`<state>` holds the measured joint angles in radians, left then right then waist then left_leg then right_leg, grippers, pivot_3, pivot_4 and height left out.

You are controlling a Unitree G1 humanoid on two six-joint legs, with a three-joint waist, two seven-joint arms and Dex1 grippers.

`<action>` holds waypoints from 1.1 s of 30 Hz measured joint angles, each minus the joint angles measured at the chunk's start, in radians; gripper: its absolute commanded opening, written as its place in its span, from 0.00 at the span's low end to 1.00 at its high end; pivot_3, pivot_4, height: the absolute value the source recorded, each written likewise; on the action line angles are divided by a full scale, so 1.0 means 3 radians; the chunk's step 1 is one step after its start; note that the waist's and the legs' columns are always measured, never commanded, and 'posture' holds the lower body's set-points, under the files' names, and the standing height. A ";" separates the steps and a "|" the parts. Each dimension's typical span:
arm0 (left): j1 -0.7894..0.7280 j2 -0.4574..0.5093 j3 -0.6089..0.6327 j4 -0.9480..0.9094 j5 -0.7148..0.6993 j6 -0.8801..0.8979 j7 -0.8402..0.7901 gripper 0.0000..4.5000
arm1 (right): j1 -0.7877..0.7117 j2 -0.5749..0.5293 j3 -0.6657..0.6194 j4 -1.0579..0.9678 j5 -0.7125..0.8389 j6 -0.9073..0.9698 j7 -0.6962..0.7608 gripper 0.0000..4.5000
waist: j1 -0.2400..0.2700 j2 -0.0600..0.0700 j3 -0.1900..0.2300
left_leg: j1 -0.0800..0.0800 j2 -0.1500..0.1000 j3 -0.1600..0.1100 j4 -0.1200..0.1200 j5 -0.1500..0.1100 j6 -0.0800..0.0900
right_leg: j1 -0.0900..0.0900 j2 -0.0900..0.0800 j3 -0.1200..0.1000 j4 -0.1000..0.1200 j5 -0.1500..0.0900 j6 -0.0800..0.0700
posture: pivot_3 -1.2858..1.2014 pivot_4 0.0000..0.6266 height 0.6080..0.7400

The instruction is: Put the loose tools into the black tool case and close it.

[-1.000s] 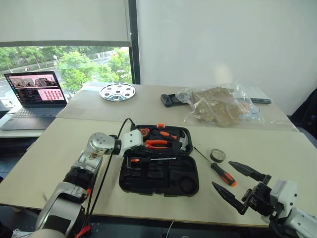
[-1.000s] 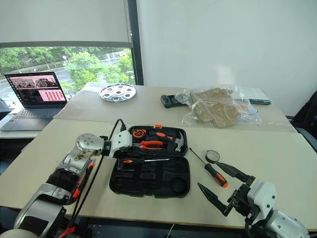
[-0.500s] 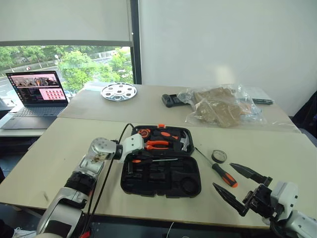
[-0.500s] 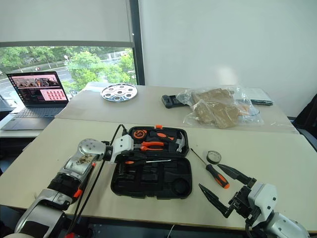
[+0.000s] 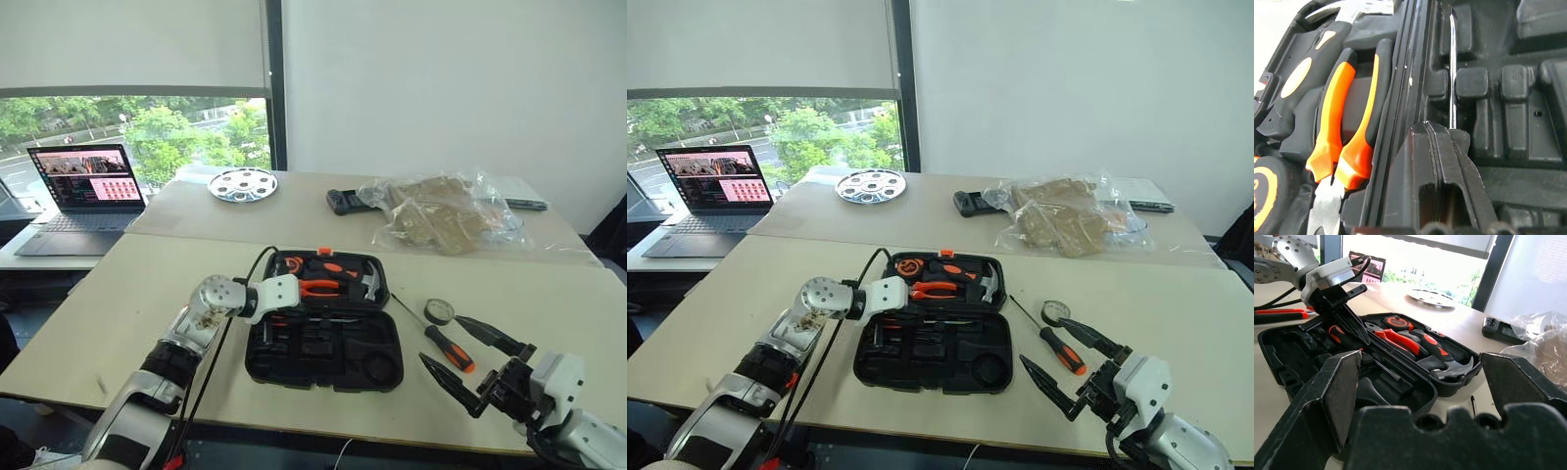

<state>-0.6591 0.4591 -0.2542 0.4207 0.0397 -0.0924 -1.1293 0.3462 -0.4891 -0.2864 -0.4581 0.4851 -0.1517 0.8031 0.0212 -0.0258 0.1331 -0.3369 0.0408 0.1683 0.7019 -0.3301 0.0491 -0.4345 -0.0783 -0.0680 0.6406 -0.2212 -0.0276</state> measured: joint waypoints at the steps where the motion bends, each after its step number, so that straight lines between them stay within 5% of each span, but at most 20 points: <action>1: 0.0068 -0.0003 0.0085 -0.0001 -0.0141 -0.0024 -0.0041 0.01 | -0.0023 0.0000 -0.0001 0.0018 0.0012 0.0000 0.0002 1.00 | -0.0012 -0.0001 0.0001 | -0.0004 0.0000 0.0000 0.0000 0.0001 -0.0002 | -0.0005 0.0000 0.0000 0.0001 -0.0001 0.0001 | 0.52 0.24 1.00; 5: 0.0369 0.0178 0.0553 -0.0160 -0.0745 -0.0051 -0.0253 0.16 | -0.0056 -0.0111 -0.0022 0.0112 0.0089 0.0018 0.0122 1.00 | -0.0056 -0.0004 0.0008 | -0.0014 0.0005 0.0000 0.0000 0.0004 -0.0008 | -0.0018 0.0004 -0.0002 0.0003 -0.0001 0.0001 | 0.52 0.24 1.00; 16: 0.1848 0.1256 0.1701 -0.0579 -0.1544 0.0168 -0.0812 1.00 | 0.0857 -0.0146 -0.0704 0.0482 0.0151 -0.0117 0.0416 1.00 | -0.0022 0.0003 0.0012 | -0.0001 0.0010 0.0001 -0.0017 -0.0008 -0.0017 | -0.0012 -0.0005 -0.0004 -0.0002 -0.0033 0.0027 | 0.52 0.24 1.00; 22: 0.2028 0.1325 0.1831 -0.0802 -0.1842 0.0545 -0.0911 1.00 | 0.0867 -0.0317 -0.0723 0.0479 0.0078 0.0154 0.0324 1.00 | -0.0049 0.0004 0.0013 | 0.0002 0.0009 0.0003 -0.0017 -0.0010 -0.0019 | -0.0012 -0.0038 -0.0001 0.0002 -0.0026 0.0020 | 0.52 0.24 1.00; 28: 0.2028 0.1208 0.1765 -0.1241 -0.1896 0.0615 -0.0821 1.00 | -0.0245 -0.1111 -0.0287 0.0456 -0.0055 0.1478 -0.0096 1.00 | -0.0109 0.0004 0.0015 | 0.0001 0.0009 0.0000 -0.0020 -0.0003 -0.0020 | -0.0016 -0.0033 -0.0002 0.0002 -0.0002 -0.0001 | 0.52 0.24 1.00; 33: 0.1968 0.1114 0.1675 -0.1361 -0.1898 0.0607 -0.0747 1.00 | -0.1007 -0.1329 0.0313 0.0678 -0.0106 0.2384 -0.0146 1.00 | -0.0060 0.0004 0.0015 | -0.0004 0.0017 -0.0003 -0.0025 0.0009 -0.0041 | -0.0021 0.0005 -0.0011 0.0002 -0.0004 -0.0024 | 0.52 0.24 1.00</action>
<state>-0.0686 0.7933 0.2483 0.0124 -0.5298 0.0898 -1.3535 0.0441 -0.8877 -0.1926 -0.2547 0.4532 0.5636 0.7591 0.0031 -0.0245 0.1378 -0.3383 0.0458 0.1673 0.6945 -0.3274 0.0368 -0.4409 -0.0769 -0.0712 0.6411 -0.2223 -0.0348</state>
